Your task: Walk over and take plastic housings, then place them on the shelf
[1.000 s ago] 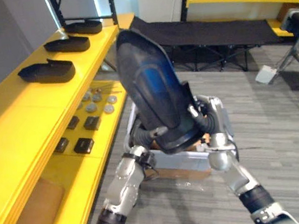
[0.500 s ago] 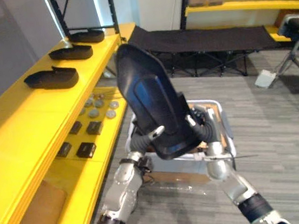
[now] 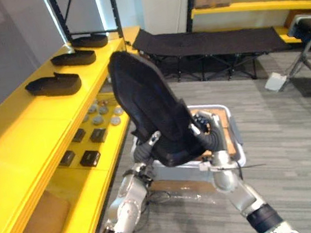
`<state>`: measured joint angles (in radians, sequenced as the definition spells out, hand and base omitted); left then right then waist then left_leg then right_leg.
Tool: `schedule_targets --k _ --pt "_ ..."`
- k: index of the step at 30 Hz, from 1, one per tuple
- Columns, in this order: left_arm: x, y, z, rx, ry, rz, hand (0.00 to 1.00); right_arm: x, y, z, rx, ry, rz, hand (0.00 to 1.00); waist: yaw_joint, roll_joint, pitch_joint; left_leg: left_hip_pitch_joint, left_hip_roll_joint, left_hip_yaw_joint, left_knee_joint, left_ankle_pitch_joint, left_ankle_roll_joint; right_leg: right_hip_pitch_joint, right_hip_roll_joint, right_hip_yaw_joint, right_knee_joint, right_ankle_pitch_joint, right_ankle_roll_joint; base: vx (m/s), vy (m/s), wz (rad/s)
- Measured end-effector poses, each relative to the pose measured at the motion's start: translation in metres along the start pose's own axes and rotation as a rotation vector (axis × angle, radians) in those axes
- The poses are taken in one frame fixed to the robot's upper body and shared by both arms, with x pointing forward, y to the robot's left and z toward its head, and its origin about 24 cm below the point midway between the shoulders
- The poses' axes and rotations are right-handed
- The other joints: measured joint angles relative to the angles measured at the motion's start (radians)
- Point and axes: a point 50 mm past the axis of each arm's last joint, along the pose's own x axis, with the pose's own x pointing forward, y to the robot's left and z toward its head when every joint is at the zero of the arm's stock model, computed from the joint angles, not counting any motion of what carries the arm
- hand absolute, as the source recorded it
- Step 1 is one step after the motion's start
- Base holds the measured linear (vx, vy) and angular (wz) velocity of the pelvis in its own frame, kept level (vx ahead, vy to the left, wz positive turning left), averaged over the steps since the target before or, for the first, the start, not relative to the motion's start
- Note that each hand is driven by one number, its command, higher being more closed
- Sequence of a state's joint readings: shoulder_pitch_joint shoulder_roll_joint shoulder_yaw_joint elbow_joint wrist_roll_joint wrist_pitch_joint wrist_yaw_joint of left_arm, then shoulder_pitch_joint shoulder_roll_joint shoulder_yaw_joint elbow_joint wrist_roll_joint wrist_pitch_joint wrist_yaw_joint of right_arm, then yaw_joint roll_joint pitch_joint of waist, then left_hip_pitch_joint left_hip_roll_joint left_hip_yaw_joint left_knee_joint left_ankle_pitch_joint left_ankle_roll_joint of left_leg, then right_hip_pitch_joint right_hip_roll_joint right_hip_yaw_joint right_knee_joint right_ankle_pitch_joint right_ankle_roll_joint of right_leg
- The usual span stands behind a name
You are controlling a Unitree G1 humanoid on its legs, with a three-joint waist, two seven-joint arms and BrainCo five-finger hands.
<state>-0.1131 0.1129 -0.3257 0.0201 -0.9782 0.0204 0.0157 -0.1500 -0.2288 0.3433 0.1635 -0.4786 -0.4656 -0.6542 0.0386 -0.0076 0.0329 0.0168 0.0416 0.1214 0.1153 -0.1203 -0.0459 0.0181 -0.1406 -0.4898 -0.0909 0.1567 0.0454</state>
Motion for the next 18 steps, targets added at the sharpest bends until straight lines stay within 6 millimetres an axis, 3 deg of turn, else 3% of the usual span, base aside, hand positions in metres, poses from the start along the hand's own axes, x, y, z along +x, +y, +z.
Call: schedule_targets --k 13,18 --pt "-0.001 0.001 0.015 0.032 -0.104 -0.046 1.0 -0.015 0.006 0.011 0.238 0.017 0.028 0.0 -0.001 0.001 -0.001 0.0 0.001 0.001 0.0 0.0 0.0 0.0 0.001 0.0 0.0 -0.001 -0.002 0.0 0.0 0.0" --pt "-0.006 -0.021 0.049 0.27 -0.344 -0.002 1.0 -0.02 0.005 0.019 0.367 0.065 -0.005 0.0 0.0 0.001 -0.001 0.001 0.001 0.001 -0.001 0.0 0.0 -0.001 0.001 0.0 0.0 -0.001 -0.002 0.0 0.0 0.0"
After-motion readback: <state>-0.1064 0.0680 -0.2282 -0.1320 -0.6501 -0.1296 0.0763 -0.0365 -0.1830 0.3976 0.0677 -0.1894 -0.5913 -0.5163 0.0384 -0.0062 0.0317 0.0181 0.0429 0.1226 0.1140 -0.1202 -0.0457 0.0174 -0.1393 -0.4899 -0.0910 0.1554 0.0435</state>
